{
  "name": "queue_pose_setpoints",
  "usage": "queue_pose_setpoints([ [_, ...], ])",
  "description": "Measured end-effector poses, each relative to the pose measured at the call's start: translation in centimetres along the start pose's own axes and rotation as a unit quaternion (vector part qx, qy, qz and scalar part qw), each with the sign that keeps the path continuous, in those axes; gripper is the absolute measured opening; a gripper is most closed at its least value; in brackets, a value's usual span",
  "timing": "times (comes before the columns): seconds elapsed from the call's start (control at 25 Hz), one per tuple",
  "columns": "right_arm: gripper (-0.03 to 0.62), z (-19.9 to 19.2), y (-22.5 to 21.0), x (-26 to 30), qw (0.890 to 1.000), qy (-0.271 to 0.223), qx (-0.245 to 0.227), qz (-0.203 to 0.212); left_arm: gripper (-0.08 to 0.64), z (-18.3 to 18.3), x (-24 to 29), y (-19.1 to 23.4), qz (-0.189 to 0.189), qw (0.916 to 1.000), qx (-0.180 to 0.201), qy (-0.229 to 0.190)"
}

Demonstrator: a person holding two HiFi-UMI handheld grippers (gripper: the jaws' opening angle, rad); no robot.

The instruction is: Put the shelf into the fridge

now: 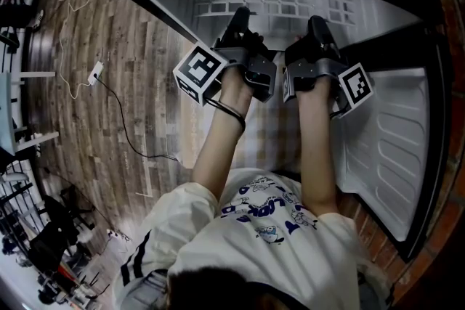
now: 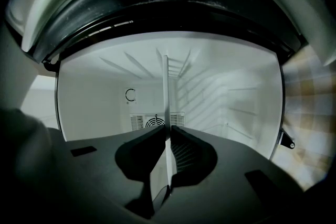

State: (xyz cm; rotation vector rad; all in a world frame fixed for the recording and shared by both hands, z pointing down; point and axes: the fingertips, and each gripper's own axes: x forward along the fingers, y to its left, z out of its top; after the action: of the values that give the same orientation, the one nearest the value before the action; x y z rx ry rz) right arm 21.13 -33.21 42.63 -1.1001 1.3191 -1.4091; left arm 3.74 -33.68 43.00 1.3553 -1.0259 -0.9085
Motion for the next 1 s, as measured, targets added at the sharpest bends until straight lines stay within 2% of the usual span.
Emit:
queue_pose_setpoints([
  [0.28,0.052,0.1,1.0,1.0,1.000,-0.002,-0.004,-0.004,0.040,0.5,0.9,-0.9,0.006,1.0000,0.002,-0.004],
  [0.48,0.071,-0.3,1.0,0.4,1.000,0.006,0.012,0.007,0.040,0.8,0.3,-1.0,0.010,0.9999,0.000,-0.006],
  [0.68,0.084,-1.3,2.3,-0.6,0.999,0.022,-0.026,0.015,0.041,1.1,-1.0,-1.7,0.006,0.9999,0.011,-0.010],
  [0.84,0.084,-2.1,3.5,-1.2,0.997,0.036,-0.073,-0.006,0.041,1.3,-2.1,-3.8,0.004,0.9967,0.081,-0.006],
  [1.0,0.069,-4.0,5.3,-2.3,0.985,0.055,-0.161,-0.004,0.040,1.6,-4.0,-5.4,-0.003,0.9846,0.175,-0.006],
])
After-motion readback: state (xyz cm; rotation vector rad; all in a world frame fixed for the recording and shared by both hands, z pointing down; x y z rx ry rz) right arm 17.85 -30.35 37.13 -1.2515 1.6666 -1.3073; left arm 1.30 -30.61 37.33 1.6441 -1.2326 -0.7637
